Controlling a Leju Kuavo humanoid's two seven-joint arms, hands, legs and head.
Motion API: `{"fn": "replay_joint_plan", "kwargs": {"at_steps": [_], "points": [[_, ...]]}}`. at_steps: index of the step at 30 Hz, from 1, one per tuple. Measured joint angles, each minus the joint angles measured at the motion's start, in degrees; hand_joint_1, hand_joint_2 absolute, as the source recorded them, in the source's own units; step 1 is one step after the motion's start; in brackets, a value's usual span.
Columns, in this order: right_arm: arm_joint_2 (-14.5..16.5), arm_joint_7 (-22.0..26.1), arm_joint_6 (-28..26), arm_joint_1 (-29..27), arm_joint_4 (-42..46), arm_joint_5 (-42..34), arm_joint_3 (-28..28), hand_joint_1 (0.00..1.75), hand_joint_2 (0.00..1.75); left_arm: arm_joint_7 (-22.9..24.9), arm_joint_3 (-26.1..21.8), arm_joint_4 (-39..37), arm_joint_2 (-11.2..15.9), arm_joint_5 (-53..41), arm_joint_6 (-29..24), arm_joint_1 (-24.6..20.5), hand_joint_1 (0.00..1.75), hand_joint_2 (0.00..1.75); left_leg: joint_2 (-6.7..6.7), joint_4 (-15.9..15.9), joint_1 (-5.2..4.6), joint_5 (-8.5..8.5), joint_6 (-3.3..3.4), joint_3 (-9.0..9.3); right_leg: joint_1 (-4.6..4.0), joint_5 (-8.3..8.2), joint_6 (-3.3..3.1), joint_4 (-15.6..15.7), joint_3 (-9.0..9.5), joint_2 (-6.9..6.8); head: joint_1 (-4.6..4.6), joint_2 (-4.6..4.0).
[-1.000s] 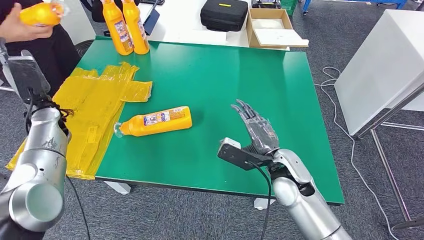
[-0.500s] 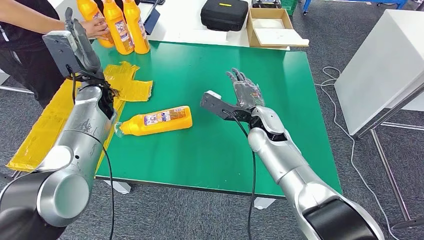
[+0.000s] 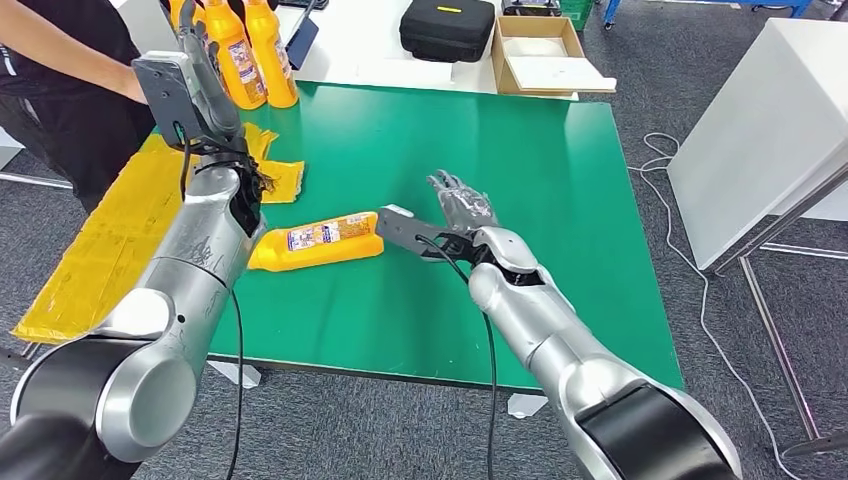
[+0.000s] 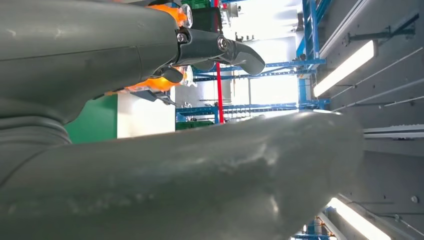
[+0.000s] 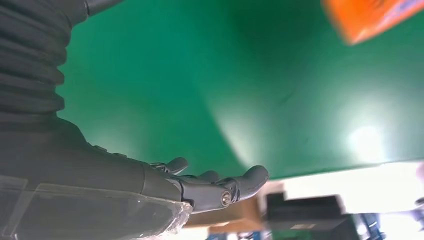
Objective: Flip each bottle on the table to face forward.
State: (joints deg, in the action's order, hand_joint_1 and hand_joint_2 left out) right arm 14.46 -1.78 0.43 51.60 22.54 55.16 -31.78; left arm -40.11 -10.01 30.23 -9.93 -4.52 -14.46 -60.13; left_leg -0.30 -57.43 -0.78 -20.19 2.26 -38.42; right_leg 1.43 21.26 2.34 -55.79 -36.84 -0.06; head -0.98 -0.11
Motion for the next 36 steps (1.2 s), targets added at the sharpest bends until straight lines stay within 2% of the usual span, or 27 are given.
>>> {"fn": "replay_joint_plan", "kwargs": {"at_steps": [6, 17, 21, 24, 28, 32, 36], "points": [[3.34, 0.62, 0.97, -0.03, -1.07, 0.56, -0.49, 0.0, 1.75, 0.32, 1.2, 0.0, -0.58, 0.41, -0.33, -0.21, 0.0, 0.0, -0.02, 0.0, 0.02, 0.01, -0.01, -0.01, -0.01, 0.01, -0.01, 0.0, -0.03, -0.01, 0.0, 0.0], [4.13, 0.71, 1.31, -0.02, -1.81, 0.68, -0.6, 0.0, 1.75, 0.34, 1.77, 0.0, -0.58, 0.61, -0.37, -0.3, 0.0, 0.0, -0.02, 0.0, 0.0, 0.01, -0.01, -0.02, 0.0, 0.0, 0.0, 0.0, -0.02, 0.0, 0.0, 0.0], [4.67, 0.65, 3.04, -0.04, -1.65, 0.82, -1.75, 0.0, 1.75, 0.17, 1.9, 0.0, -0.48, 1.54, -0.8, -0.32, 0.0, 0.0, 0.0, 0.0, 0.01, 0.01, -0.01, -0.03, 0.0, 0.0, 0.0, -0.01, -0.01, 0.01, 0.01, 0.0], [5.36, -1.84, 4.68, -0.11, -0.46, -5.4, -6.03, 0.0, 1.75, -0.02, 2.28, 0.15, 0.14, 2.95, -1.26, -0.17, 0.0, 0.0, 0.03, 0.01, 0.07, 0.02, -0.03, -0.06, -0.01, 0.01, -0.01, -0.02, -0.01, 0.02, 0.0, 0.0], [5.8, -4.58, 3.85, -0.02, 0.78, -16.55, -15.23, 0.0, 1.75, -0.07, 2.87, 1.16, 1.57, 4.47, -1.71, 0.65, 0.0, 0.0, 0.03, 0.02, 0.16, 0.03, -0.05, -0.06, -0.04, 0.02, -0.03, -0.02, -0.03, 0.01, -0.01, 0.0], [5.86, -4.75, 2.89, 0.15, 0.52, -19.05, -21.08, 0.0, 1.75, -0.05, 3.25, 1.99, 2.56, 5.05, -2.08, 1.45, 0.0, 0.0, -0.01, 0.02, 0.18, 0.03, -0.05, -0.08, -0.09, 0.03, -0.05, -0.01, -0.03, -0.01, 0.01, 0.0], [5.82, -3.55, 2.43, 0.58, -0.38, -19.22, -23.61, 0.0, 1.75, 0.28, 3.64, 2.99, 3.04, 5.05, -2.98, 1.91, 0.0, 0.0, -0.01, 0.02, 0.14, 0.03, -0.05, -0.08, -0.07, 0.02, -0.04, -0.01, -0.03, 0.0, 0.01, 0.0]]}}
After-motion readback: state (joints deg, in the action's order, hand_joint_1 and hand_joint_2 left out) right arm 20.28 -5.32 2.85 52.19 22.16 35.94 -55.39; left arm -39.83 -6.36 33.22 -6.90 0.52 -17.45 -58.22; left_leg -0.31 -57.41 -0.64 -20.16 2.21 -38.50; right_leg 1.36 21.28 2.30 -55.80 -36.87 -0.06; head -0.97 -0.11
